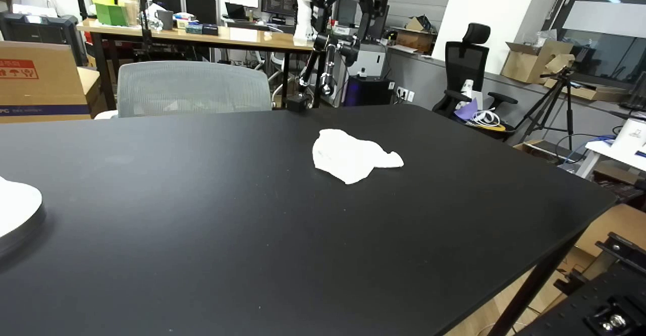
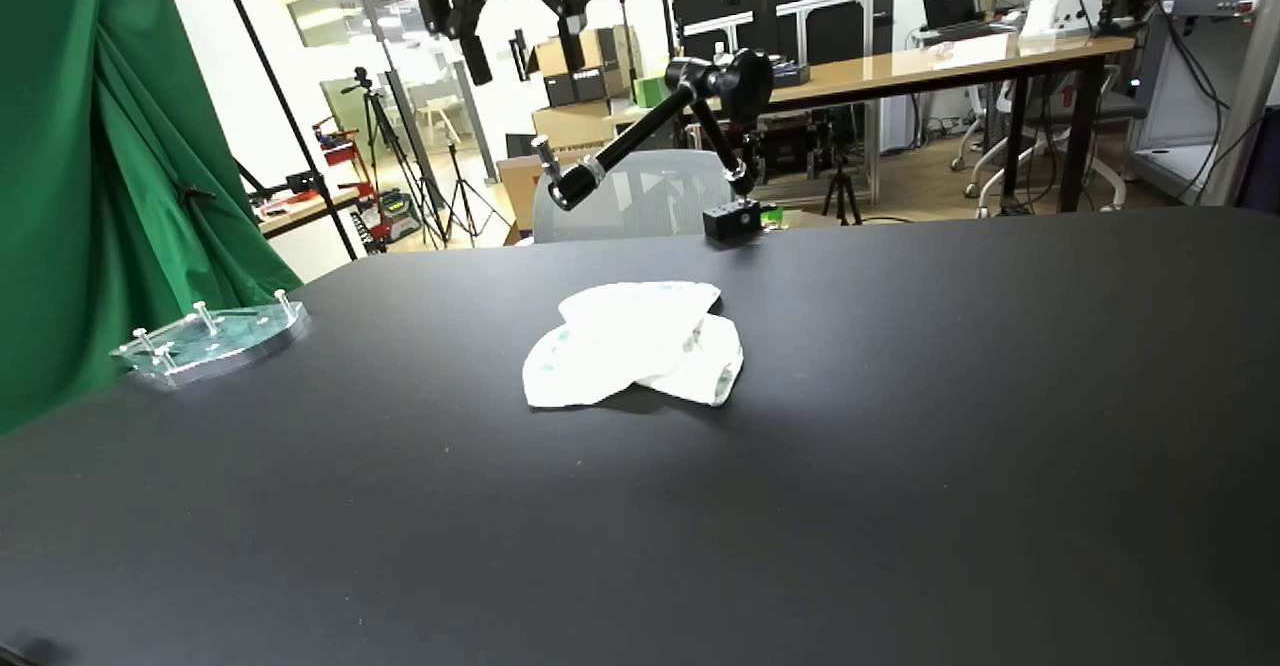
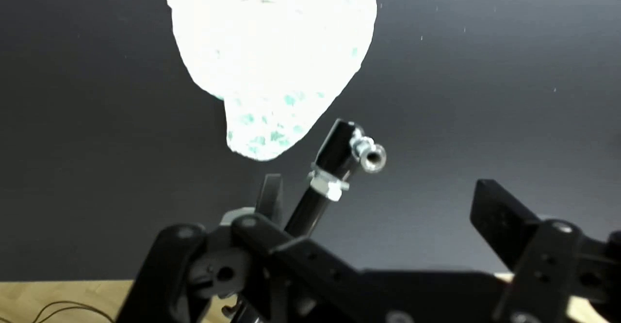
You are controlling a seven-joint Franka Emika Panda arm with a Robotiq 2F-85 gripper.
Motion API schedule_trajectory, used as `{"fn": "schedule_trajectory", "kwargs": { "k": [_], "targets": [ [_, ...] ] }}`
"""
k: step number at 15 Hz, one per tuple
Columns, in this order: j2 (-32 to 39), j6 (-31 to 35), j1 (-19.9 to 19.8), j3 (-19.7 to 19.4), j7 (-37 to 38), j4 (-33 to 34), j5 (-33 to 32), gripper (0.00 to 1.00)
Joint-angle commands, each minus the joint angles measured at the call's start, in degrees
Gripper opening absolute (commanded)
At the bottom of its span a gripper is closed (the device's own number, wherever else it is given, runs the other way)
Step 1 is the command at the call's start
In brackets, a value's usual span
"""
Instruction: Pick the cloth on the table and put it on the stand
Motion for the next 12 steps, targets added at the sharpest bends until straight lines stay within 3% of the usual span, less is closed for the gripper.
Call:
{"fn": "schedule_trajectory", "kwargs": {
  "k": [1, 7, 8, 12],
  "targets": [
    [-4.0, -2.0, -0.1, -0.2, -4.9, -6.7, -0.9, 1.0],
    [-5.6, -1.9, -0.8, -1.0, -12.1, -13.8, 0.4, 1.0],
    [-3.4, -1.4, -0.2, -0.7, -9.7, -11.3, 0.1, 1.0],
    [-3.5, -1.4, -0.6, -0.9, -11.6, -12.6, 0.2, 1.0]
  ]
}}
